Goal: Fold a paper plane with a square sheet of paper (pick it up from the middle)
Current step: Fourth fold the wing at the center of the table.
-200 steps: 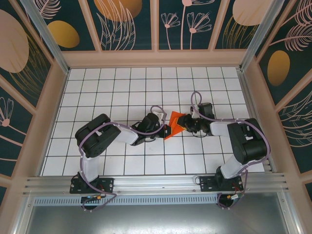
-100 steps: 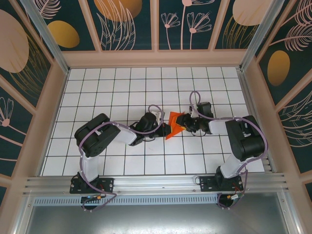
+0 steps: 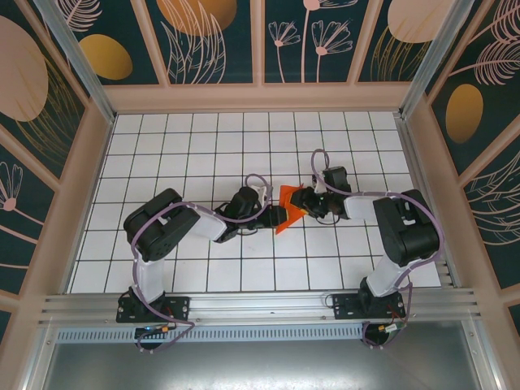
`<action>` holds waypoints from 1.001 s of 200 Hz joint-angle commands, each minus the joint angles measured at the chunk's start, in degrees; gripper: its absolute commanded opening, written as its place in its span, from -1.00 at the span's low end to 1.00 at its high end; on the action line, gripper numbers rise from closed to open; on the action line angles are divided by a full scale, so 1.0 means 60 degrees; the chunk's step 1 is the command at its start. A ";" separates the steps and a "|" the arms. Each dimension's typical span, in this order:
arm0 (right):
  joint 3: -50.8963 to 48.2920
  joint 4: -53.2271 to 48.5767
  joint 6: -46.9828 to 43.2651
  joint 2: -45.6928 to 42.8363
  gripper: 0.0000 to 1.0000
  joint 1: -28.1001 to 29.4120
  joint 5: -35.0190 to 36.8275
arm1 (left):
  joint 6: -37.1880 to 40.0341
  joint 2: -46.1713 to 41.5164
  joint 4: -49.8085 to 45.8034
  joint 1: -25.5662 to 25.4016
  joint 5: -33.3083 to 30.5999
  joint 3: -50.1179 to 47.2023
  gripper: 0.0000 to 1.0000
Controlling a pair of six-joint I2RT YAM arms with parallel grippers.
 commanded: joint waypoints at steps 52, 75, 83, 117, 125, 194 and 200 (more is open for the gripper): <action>0.0272 -0.1527 -0.0135 0.0730 -0.07 0.0199 0.1526 | -0.0397 -0.1300 -0.0572 0.0280 -0.0829 -0.0457 -0.10; 0.0418 -0.1778 -0.0160 0.0872 -0.05 0.0362 0.1809 | -0.0215 -0.1372 -0.0566 0.0280 -0.0835 -0.0348 -0.16; 0.0484 -0.1866 -0.0178 0.0933 -0.04 0.0404 0.1907 | -0.0097 -0.1409 -0.0618 0.0273 -0.0808 -0.0291 -0.19; 0.0673 -0.2115 -0.0201 0.1165 0.00 0.0601 0.2173 | 0.0333 -0.1284 -0.1403 0.0248 -0.0781 0.0145 -0.29; 0.0701 -0.2178 -0.0193 0.1213 0.01 0.0631 0.2248 | 0.0391 -0.1196 -0.1387 0.0236 -0.0583 0.0242 -0.31; 0.1026 -0.2801 -0.0019 0.1549 0.19 0.0810 0.2742 | 0.0379 -0.0533 -0.1173 0.0076 0.0041 0.0697 -0.63; 0.1042 -0.2824 0.0003 0.1582 0.21 0.0802 0.2753 | 0.0404 -0.0468 -0.1254 0.0079 0.0026 0.0754 -0.67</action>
